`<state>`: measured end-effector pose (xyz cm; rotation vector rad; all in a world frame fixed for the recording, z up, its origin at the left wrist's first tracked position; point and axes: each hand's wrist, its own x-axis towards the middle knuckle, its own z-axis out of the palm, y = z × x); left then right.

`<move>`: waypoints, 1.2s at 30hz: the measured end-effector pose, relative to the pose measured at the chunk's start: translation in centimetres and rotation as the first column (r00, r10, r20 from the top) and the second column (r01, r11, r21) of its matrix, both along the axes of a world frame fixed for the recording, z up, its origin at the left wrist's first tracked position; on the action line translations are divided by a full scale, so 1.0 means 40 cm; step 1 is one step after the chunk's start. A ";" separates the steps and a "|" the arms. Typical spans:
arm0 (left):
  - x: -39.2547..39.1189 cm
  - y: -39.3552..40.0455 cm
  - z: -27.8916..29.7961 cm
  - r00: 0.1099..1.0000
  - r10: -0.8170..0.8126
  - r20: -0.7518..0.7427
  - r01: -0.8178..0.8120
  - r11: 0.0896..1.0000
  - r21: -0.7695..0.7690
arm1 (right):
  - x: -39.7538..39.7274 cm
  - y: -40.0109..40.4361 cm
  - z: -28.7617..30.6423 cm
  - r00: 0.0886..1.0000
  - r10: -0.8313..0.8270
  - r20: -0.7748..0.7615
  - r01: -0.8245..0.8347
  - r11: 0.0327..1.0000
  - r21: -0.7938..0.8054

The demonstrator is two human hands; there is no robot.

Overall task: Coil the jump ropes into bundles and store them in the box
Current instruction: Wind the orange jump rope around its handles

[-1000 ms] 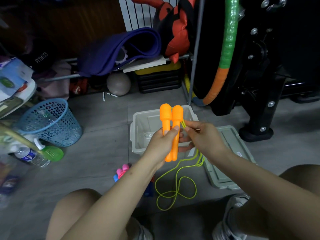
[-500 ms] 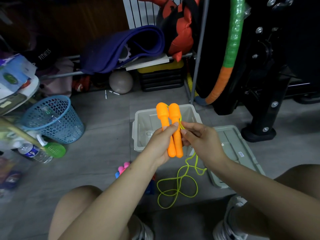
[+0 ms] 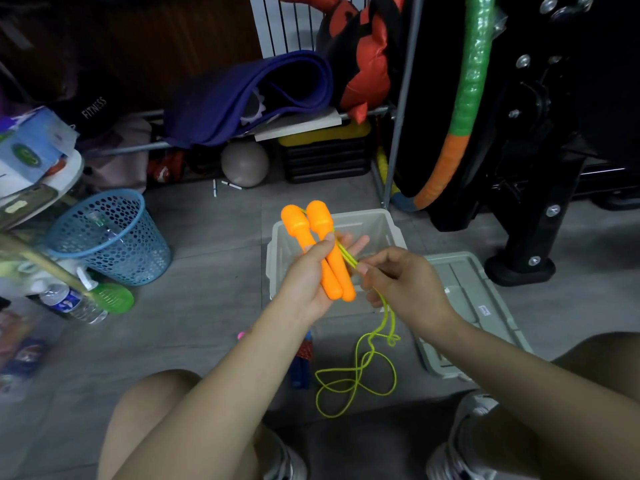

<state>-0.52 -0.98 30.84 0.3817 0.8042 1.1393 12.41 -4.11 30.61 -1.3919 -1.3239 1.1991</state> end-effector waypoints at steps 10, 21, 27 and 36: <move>-0.046 0.009 -0.001 0.859 -0.124 -0.497 0.144 0.990 0.003 | 0.105 0.046 0.098 0.419 0.220 0.881 -0.346 0.936 -0.069; -0.054 -0.021 0.016 0.600 -0.694 -0.398 0.721 0.684 -0.106 | 0.089 0.073 0.110 0.735 0.141 0.663 -0.523 0.740 0.423; -0.021 -0.057 0.040 0.243 -0.715 -0.655 0.821 0.511 -0.254 | 0.064 0.069 0.122 0.651 0.330 0.684 -0.580 0.798 0.167; -0.075 -0.051 0.055 0.210 -0.763 -0.612 0.915 0.374 -0.153 | 0.130 0.095 0.106 0.693 0.713 -0.105 -0.719 0.672 -0.176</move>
